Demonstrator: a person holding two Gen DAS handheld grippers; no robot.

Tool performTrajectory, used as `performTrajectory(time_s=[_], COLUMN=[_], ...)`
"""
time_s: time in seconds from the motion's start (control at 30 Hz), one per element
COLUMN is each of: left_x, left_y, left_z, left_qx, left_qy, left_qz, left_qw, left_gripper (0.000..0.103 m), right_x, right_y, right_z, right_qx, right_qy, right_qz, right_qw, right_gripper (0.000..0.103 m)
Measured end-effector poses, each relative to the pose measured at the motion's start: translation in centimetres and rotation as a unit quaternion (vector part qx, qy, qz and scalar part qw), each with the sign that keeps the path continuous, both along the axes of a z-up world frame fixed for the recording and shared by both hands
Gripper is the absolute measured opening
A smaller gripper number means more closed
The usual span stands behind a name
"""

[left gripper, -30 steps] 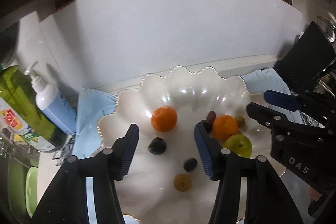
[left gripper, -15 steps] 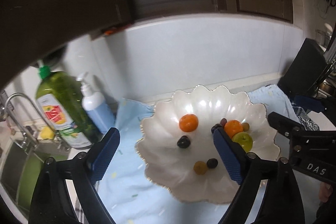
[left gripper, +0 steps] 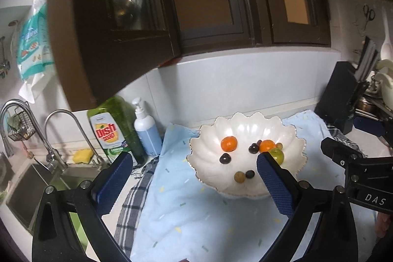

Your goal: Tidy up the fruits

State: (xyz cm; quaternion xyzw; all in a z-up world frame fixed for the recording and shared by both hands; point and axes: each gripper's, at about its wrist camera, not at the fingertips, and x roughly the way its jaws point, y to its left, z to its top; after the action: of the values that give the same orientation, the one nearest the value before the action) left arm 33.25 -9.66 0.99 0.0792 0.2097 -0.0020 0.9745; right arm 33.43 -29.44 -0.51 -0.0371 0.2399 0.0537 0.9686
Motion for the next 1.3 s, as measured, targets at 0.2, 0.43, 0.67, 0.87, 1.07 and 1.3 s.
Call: performTrajectory(time_s=[0.2, 0.43, 0.67, 0.87, 1.07, 1.3], left_x=[-5.1, -10.9, -17.2, -21.5, -25.2, -27.4], left_y=[1.4, 3.3, 4.5, 4.9, 5.1, 5.3], left_z=[0.8, 1.1, 1.1, 1.3, 1.4, 1.1], left_qx=[-0.005, -0.005, 0.004, 0.012, 0.009, 0.002], left_qy=[-0.016, -0.021, -0.030, -0.041, -0.048, -0.045], left_qz=[-0.011, -0.025, -0.037, -0.043, -0.056, -0.068], left_qw=[0.9998, 0.9994, 0.9989, 0.9982, 0.9973, 0.9967], left_gripper=[0.103, 0.103, 0.103, 0.103, 0.103, 0.103], right_x=[-5.5, -11.9, -18.3, -22.9, -26.2, -28.9], right_y=[1.3, 3.0, 4.7, 5.3, 5.2, 5.2], right_z=[0.9, 1.2, 1.3, 1.3, 1.0, 0.7], right_qx=[0.005, 0.008, 0.005, 0.003, 0.005, 0.003], right_qy=[-0.021, -0.032, -0.041, -0.051, -0.050, -0.048], right_qz=[-0.013, -0.031, -0.035, -0.037, -0.042, -0.050], right_qw=[1.000, 0.999, 0.999, 0.998, 0.998, 0.998], right_gripper=[0.088, 0.089, 0.089, 0.089, 0.089, 0.089])
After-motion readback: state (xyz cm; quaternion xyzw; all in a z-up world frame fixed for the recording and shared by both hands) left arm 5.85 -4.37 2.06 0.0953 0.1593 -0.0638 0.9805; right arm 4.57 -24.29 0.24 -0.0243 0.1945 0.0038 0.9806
